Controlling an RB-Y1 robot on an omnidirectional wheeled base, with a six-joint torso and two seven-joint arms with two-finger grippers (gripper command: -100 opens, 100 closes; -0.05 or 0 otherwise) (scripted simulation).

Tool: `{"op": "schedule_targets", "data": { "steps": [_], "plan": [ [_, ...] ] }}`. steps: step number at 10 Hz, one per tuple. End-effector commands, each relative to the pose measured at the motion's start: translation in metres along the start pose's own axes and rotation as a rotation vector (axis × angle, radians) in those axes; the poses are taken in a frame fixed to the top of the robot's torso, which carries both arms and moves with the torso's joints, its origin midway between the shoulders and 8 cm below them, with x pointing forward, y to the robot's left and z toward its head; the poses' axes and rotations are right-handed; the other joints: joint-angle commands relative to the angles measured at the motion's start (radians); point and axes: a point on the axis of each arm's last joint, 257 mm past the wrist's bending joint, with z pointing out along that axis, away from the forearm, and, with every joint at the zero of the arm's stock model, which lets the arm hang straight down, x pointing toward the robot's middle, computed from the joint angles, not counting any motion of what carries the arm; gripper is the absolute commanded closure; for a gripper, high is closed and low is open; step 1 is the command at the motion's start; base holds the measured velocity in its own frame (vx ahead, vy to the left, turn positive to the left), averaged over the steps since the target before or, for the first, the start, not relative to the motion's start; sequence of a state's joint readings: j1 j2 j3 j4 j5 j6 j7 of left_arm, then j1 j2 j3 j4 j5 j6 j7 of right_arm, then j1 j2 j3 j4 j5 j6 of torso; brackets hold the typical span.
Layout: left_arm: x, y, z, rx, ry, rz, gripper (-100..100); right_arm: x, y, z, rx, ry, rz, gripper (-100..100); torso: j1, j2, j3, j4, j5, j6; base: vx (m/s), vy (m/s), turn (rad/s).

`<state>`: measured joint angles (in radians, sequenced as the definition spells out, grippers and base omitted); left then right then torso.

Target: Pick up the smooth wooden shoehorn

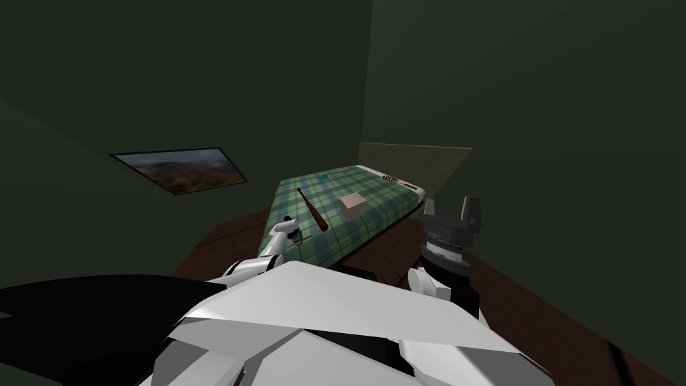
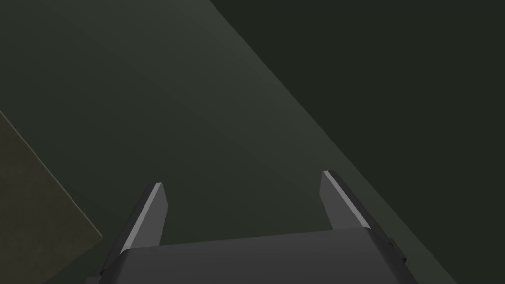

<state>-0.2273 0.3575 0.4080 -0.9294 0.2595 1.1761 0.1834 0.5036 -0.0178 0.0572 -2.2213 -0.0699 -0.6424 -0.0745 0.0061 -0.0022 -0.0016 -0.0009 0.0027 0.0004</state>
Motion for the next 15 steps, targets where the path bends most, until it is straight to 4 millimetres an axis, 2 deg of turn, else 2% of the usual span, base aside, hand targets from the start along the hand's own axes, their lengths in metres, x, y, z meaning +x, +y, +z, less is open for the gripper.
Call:
{"op": "schedule_targets", "data": {
  "steps": [1,3,4,5,6,7,8,9,10,11,12,13,14,15],
  "plan": [
    [0.0,0.0,0.0,0.0,0.0,0.0,100,0.0,0.0,0.0,0.0,0.0,0.0,0,0.0,0.0,0.0,0.0,0.0,0.0,0.0,0.0,0.0],
    [0.0,-0.001,0.0,0.001,0.0,0.0,100,0.0,0.0,0.0,0.0,0.0,0.0,0,0.001,-0.001,-0.001,0.0,0.0,0.0,0.0,0.0,0.0],
    [0.0,0.0,0.0,0.001,0.0,0.0,0,0.0,0.0,0.0,0.0,0.0,0.0,0,0.001,-0.001,-0.001,0.0,0.0,0.0,0.0,0.0,0.0],
    [0.0,0.018,0.004,-0.021,-0.012,0.029,100,0.0,0.0,0.0,0.0,0.0,0.0,0,0.001,-0.001,-0.001,0.0,0.0,0.0,0.067,0.045,0.291],
    [0.002,0.013,0.001,-0.008,-0.008,0.033,100,0.0,0.0,0.0,0.0,0.0,0.0,0,0.004,-0.003,-0.002,-0.002,0.0,-0.003,0.078,0.036,0.162],
    [0.002,0.036,0.008,-0.044,-0.023,0.062,100,0.0,0.0,0.0,0.0,0.0,0.0,0,0.004,-0.005,-0.003,-0.001,0.001,-0.001,0.098,0.042,0.196],
    [0.007,0.025,0.001,-0.015,-0.014,0.07,100,0.0,0.0,0.0,0.0,0.0,0.0,0,0.004,-0.006,-0.004,-0.002,0.001,-0.001,0.087,0.029,0.081],
    [0.007,0.05,0.008,-0.054,-0.028,0.098,100,0.0,0.0,0.0,0.0,0.0,0.0,0,0.004,-0.007,-0.004,-0.002,0.001,0.0,0.092,0.04,0.196],
    [0.014,0.037,0.0,-0.016,-0.016,0.107,100,0.0,0.0,0.0,0.0,0.0,0.0,0,0.005,-0.006,-0.005,-0.005,0.003,-0.003,0.08,0.019,0.126],
    [0.014,0.061,0.006,-0.055,-0.028,0.134,100,0.0,0.0,0.0,0.0,0.0,0.0,0,0.005,-0.005,-0.005,-0.005,0.004,-0.003,0.1,0.03,0.193],
    [0.022,0.047,-0.004,-0.014,-0.014,0.144,100,0.0,0.0,0.0,0.0,0.0,0.0,0,0.006,-0.006,-0.006,-0.006,0.004,-0.004,0.074,0.015,0.131],
    [0.025,0.069,0.0,-0.043,-0.021,0.172,100,0.0,0.0,0.0,0.0,0.0,0.0,0,0.005,-0.005,-0.005,-0.005,0.004,-0.002,0.084,0.03,0.239],
    [0.03,0.06,-0.007,-0.015,-0.012,0.178,100,0.0,0.0,0.0,0.0,0.0,0.0,0,0.006,-0.005,-0.005,-0.006,0.004,-0.004,0.075,0.018,0.128],
    [0.03,0.086,0.0,-0.059,-0.022,0.202,100,0.0,0.0,0.0,0.0,0.0,0.0,0,0.006,-0.005,-0.005,-0.005,0.004,-0.002,0.101,0.018,0.198]
  ]
}}
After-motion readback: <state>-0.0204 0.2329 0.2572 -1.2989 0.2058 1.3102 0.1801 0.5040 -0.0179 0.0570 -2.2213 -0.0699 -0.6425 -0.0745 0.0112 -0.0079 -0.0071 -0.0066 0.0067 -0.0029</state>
